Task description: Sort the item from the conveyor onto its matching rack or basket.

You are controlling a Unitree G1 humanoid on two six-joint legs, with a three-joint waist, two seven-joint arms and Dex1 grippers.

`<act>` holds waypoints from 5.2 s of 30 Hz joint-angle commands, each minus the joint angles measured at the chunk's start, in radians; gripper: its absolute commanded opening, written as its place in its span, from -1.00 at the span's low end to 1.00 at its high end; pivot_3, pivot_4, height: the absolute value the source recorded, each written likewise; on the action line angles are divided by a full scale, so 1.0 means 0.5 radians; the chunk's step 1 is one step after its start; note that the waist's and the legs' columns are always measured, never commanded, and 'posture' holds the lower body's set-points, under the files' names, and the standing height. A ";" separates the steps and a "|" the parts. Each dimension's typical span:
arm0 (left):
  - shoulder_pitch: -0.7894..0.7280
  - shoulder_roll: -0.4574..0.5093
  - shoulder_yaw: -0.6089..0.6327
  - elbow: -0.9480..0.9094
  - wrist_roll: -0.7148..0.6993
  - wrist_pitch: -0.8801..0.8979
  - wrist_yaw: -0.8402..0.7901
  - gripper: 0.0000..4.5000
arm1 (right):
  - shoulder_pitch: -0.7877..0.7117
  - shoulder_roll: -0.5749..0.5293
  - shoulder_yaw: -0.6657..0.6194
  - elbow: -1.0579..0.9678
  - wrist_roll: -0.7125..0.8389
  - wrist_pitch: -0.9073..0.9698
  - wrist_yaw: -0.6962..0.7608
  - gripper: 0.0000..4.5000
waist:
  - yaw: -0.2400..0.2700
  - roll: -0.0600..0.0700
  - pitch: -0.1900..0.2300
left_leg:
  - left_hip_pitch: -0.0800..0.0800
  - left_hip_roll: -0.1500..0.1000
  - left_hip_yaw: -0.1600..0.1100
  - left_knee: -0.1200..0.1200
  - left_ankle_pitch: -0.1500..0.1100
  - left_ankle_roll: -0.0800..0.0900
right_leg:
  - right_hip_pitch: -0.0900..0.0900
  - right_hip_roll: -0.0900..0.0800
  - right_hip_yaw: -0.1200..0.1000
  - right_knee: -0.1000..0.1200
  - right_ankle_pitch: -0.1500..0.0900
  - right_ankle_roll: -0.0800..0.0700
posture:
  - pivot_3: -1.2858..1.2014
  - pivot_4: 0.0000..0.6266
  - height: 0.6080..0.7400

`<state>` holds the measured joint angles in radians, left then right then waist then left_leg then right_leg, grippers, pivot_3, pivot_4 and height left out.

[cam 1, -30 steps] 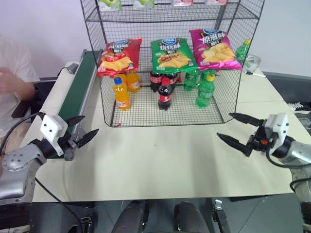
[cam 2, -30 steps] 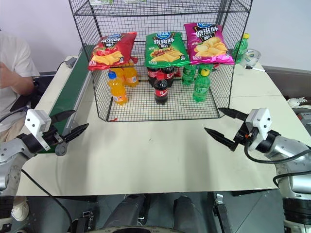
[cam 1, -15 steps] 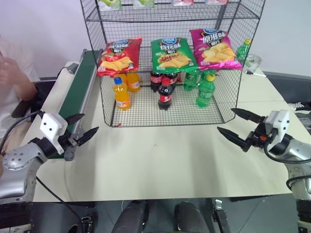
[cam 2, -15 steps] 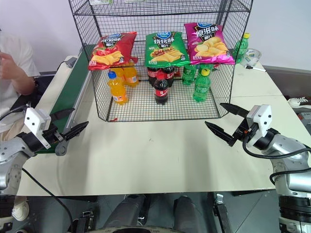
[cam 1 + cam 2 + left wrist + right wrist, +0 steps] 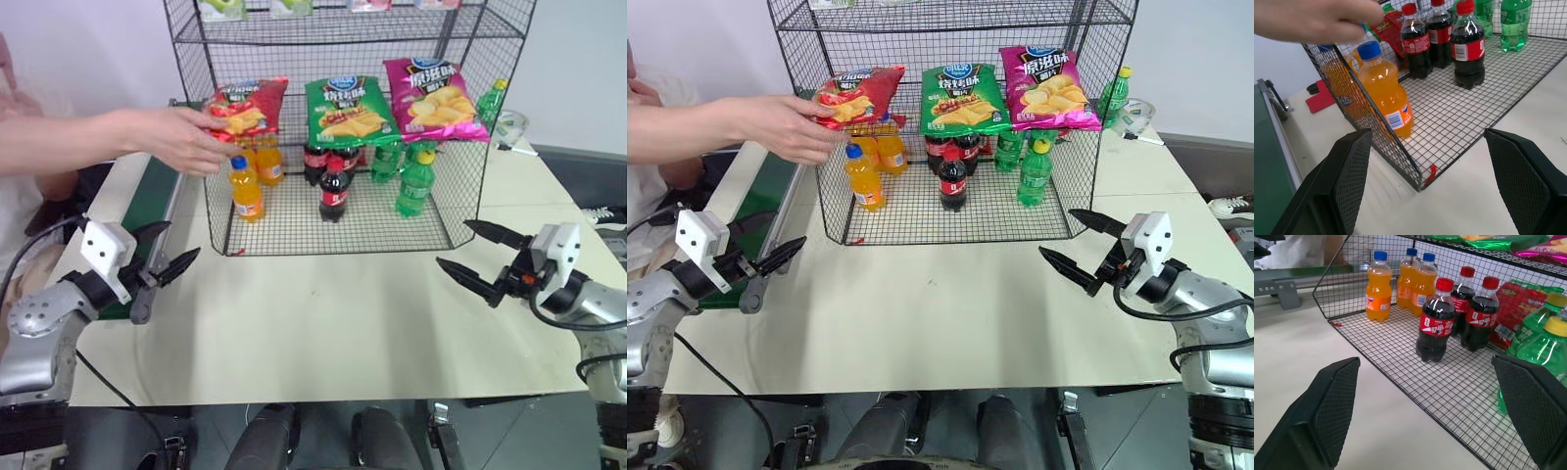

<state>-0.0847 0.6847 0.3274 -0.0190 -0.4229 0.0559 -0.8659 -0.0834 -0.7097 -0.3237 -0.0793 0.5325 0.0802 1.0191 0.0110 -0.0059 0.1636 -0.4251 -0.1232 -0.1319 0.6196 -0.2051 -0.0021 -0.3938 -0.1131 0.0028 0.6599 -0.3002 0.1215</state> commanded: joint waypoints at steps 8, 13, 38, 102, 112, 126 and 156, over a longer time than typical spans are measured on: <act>0.006 -0.008 0.006 -0.088 -0.029 0.008 -0.010 0.69 | 0.050 -0.032 -0.006 -0.171 0.113 0.074 0.105 1.00 | 0.002 0.000 0.000 | 0.000 0.000 0.000 -0.001 0.000 0.000 | 0.000 0.000 0.000 0.000 0.000 0.000 | 0.03 -0.52 1.00; 0.050 -0.031 0.032 -0.119 -0.047 0.004 -0.003 0.69 | 0.062 -0.053 0.080 -0.344 0.219 0.227 0.203 1.00 | -0.001 0.000 0.001 | 0.000 0.000 0.000 -0.001 0.000 0.000 | 0.000 0.000 0.000 0.000 0.000 0.000 | 0.03 -0.52 1.00; 0.389 -0.090 0.133 -0.353 -0.052 0.034 0.116 0.69 | -0.267 0.115 0.555 -0.158 0.031 0.214 0.364 1.00 | 0.001 0.000 0.001 | 0.000 0.000 -0.001 -0.010 0.000 0.000 | -0.004 0.000 -0.002 -0.016 0.002 0.002 | 0.03 -0.52 1.00; 1.107 0.265 0.411 0.724 1.949 -1.780 1.874 0.69 | -0.283 0.181 0.612 -0.041 -0.015 0.125 0.457 1.00 | -0.001 -0.002 0.000 | 0.002 0.001 -0.001 -0.012 -0.005 -0.004 | -0.003 0.001 -0.006 -0.019 0.004 0.006 | 0.03 -0.52 1.00; 1.104 0.292 0.319 0.721 1.933 -1.769 1.935 0.69 | -0.314 0.188 0.618 -0.064 -0.022 0.165 0.442 1.00 | 0.001 -0.003 0.000 | 0.002 0.001 -0.002 -0.012 -0.005 -0.004 | -0.003 0.001 -0.006 -0.017 0.004 0.006 | 0.03 -0.52 1.00; 1.079 0.311 0.251 0.701 1.931 -1.726 1.976 0.69 | -0.293 0.188 0.612 -0.055 -0.040 0.128 0.432 1.00 | 0.001 -0.003 0.000 | 0.003 0.001 -0.001 -0.012 -0.004 -0.003 | -0.003 0.001 -0.006 -0.016 0.004 0.006 | 0.03 -0.52 1.00; 0.910 0.291 0.133 0.601 1.888 -1.642 1.984 -0.98 | -0.263 0.188 0.594 -0.025 -0.061 0.072 0.430 1.00 | 0.001 -0.003 0.000 | 0.005 0.000 -0.001 -0.010 -0.001 0.001 | -0.003 0.001 -0.006 -0.012 0.005 0.006 | 0.03 -0.52 1.00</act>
<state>0.3675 0.8228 0.3705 0.3149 0.5340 -0.7680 0.1048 -0.2110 -0.6101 -0.0069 -0.0755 0.4943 0.1308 1.2339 0.0116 -0.0073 0.1635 -0.4227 -0.1231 -0.1325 0.6146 -0.2057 -0.0016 -0.3951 -0.1127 -0.0001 0.6539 -0.2979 0.1247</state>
